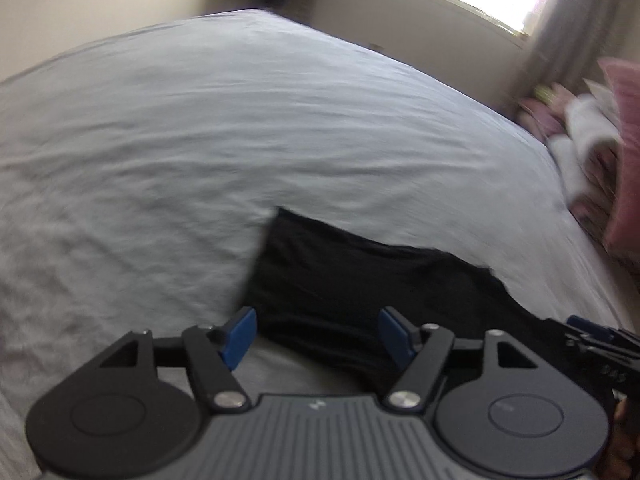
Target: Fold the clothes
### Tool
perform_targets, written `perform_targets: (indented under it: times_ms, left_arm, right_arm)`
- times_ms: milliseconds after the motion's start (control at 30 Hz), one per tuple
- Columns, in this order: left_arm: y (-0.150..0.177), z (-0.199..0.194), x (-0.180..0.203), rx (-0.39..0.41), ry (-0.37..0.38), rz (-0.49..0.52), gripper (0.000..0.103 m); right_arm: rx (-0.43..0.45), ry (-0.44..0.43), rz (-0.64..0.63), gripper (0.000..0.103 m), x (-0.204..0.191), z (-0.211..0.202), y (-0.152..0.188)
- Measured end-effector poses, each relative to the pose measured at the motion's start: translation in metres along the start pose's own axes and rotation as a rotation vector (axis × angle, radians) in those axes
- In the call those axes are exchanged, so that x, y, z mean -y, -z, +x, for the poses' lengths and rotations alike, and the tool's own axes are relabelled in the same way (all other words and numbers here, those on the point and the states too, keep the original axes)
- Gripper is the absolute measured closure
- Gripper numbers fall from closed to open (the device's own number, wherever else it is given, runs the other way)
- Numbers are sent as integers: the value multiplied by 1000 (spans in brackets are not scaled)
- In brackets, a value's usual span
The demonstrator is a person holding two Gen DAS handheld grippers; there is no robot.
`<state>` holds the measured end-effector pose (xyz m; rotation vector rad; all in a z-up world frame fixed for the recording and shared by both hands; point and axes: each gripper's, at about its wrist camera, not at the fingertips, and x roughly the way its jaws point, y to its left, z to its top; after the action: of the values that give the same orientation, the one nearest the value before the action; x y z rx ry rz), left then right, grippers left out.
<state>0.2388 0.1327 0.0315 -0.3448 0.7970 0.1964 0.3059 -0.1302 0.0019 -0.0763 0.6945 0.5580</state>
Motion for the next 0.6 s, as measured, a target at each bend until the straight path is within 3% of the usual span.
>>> perform_targets:
  times_ms: [167, 333, 467, 533, 600]
  left_arm:
    - [13, 0, 59, -54, 101, 112, 34]
    - [27, 3, 120, -111, 203, 218, 29]
    - [46, 11, 167, -121, 286, 271, 32]
    - [60, 16, 190, -103, 336, 299, 37]
    - [73, 25, 208, -87, 407, 303, 41]
  right_arm:
    - [19, 120, 129, 39, 71, -59, 35]
    - [53, 223, 218, 39, 116, -100, 71]
    - [107, 256, 328, 39, 147, -123, 101]
    - [176, 275, 415, 40, 160, -132, 118]
    - [230, 232, 509, 43, 175, -135, 133]
